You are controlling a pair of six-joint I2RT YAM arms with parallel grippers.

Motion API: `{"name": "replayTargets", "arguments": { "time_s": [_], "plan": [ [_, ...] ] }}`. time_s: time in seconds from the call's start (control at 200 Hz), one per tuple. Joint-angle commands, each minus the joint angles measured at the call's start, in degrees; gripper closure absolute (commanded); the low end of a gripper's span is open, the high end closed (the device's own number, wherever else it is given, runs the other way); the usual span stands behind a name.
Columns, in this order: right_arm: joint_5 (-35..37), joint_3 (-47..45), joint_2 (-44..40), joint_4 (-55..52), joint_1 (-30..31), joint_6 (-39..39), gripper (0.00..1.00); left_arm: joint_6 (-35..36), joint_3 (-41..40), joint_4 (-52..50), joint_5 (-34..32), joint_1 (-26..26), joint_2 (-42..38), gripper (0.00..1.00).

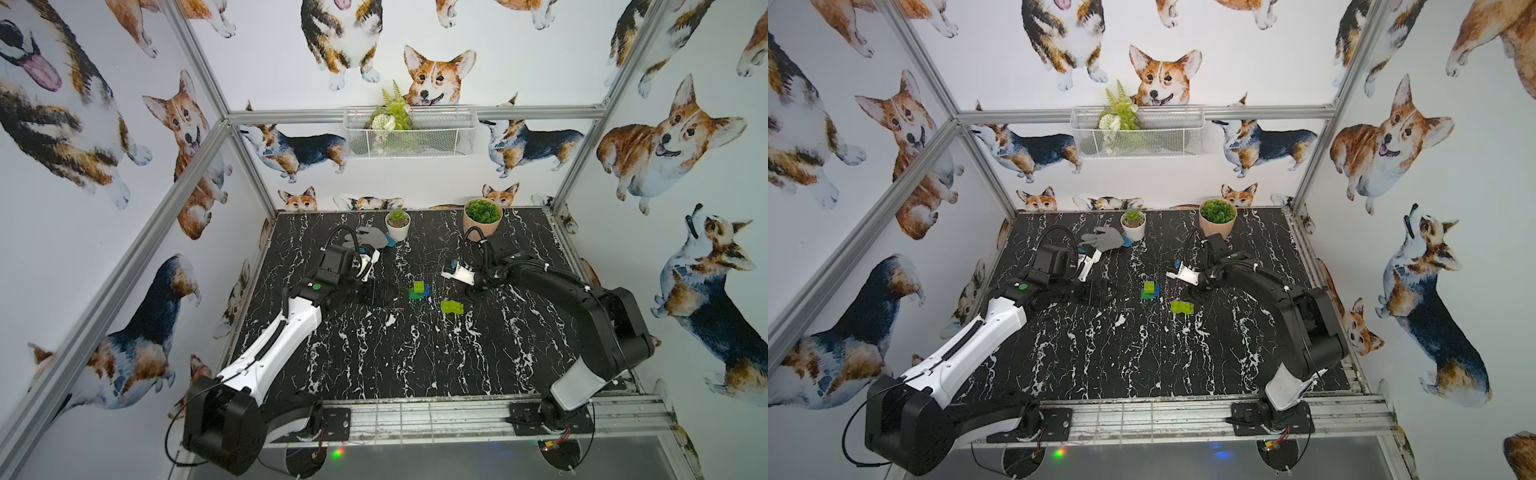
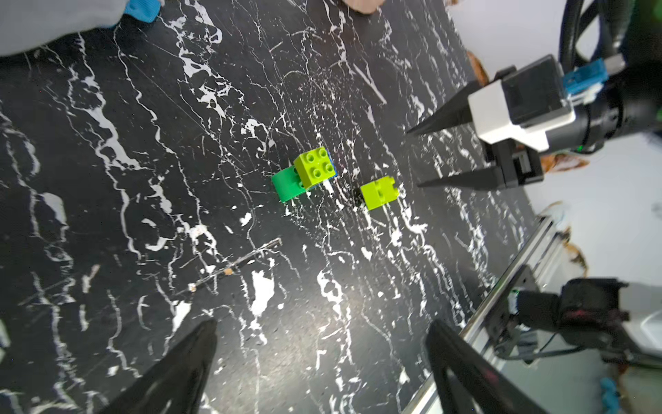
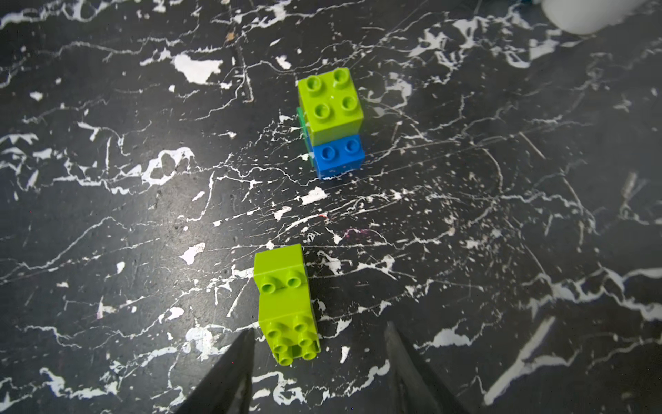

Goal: Assemble the letter s with lego
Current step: Pick up the lego brick from the center of the board.

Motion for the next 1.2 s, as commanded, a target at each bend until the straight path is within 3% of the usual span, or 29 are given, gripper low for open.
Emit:
{"name": "replayTargets", "arguments": {
  "time_s": [0.0,0.225,0.44,0.681,0.806,1.196],
  "plan": [
    [-3.78,-5.63,-4.76,9.85,-1.92,14.21,0.32,-16.87,-2.0,13.13,-3.61,-4.83,-0.23,0.06],
    [1.37,-14.06,-14.35,17.89,-4.47,36.43,0.3,-24.79,-1.5,18.41,-11.55,-14.19,6.2,0.1],
    [2.71,-17.71,-21.63,14.73,-7.59,44.81,0.28,-31.41,-2.75,26.77,-14.62,-20.98,13.68,0.16],
    [-3.92,-24.33,-27.33,18.94,-13.5,56.25,0.26,-34.94,-1.2,34.15,-14.51,-23.87,23.85,0.26],
    [-4.96,-26.45,-27.74,20.0,-14.48,58.7,0.25,-36.92,-0.87,38.37,-12.76,-24.33,28.88,0.32],
    [-5.87,-27.57,-27.74,20.04,-14.78,58.77,0.23,-35.43,2.47,38.95,-12.76,-24.42,36.24,0.51]
  ]
}}
